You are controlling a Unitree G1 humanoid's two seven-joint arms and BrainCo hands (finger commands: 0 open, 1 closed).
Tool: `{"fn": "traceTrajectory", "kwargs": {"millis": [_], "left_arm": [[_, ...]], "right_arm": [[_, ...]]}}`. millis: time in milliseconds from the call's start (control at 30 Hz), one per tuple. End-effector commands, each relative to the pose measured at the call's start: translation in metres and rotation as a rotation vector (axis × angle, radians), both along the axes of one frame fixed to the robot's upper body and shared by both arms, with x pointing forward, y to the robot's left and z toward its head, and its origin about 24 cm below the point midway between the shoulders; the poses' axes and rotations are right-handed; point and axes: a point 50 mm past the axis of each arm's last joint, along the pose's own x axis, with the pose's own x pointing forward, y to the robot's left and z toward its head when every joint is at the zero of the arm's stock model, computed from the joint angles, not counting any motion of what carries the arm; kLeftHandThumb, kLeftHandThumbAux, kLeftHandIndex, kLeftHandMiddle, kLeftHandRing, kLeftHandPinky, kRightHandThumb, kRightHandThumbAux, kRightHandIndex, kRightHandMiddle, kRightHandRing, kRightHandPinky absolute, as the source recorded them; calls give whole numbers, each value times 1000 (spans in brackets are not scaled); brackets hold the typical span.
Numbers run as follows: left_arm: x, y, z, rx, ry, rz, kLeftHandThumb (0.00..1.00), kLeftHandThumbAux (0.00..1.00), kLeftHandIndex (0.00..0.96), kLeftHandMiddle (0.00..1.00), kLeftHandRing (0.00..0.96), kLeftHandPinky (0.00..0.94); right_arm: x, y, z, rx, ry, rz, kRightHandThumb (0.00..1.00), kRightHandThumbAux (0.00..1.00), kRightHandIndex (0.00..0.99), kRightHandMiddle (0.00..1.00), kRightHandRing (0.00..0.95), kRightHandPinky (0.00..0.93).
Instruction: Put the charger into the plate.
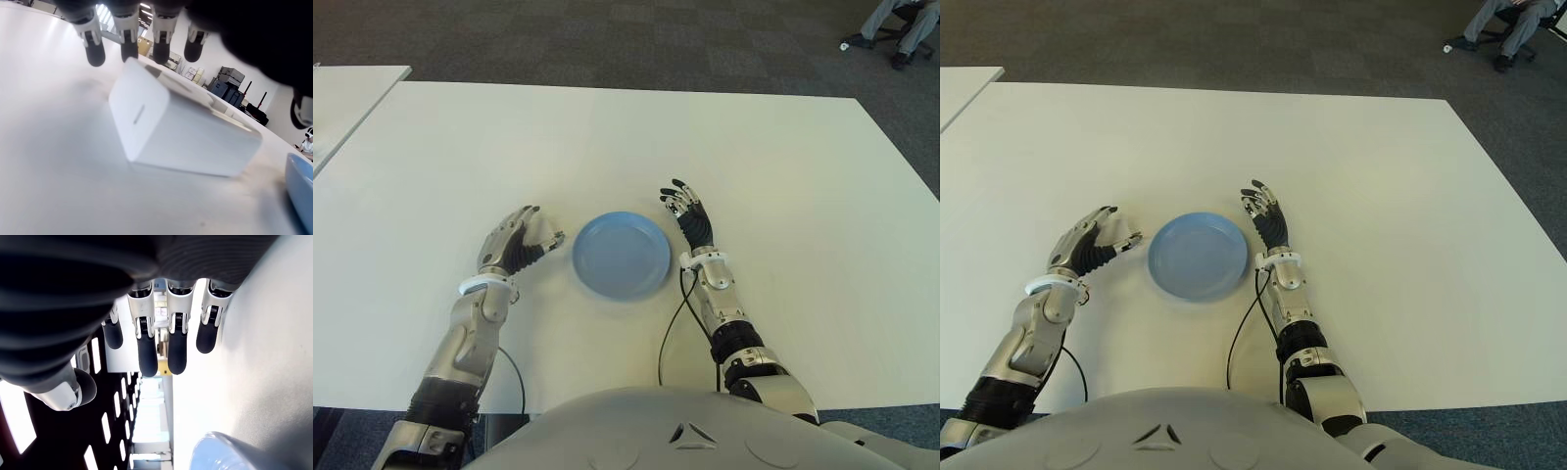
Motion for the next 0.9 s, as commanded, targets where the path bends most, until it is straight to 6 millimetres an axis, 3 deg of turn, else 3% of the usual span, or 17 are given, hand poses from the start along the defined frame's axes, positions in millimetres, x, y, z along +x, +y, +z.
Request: {"fn": "traceTrajectory", "kwargs": {"millis": [33,500,900], "left_arm": [[-5,3,0,13,45,-19,187,304,0,0,12,64],[-14,14,7,130,86,-117,156,322,0,0,0,8],[-16,24,9,199,85,-186,152,350,0,0,0,29]], "right_arm": [[-8,2,-12,11,63,-10,0,531,132,280,251,203],[-7,1,-12,15,63,-6,0,531,123,283,257,202],[-7,-1,-12,11,54,-3,0,524,123,286,260,200]]}}
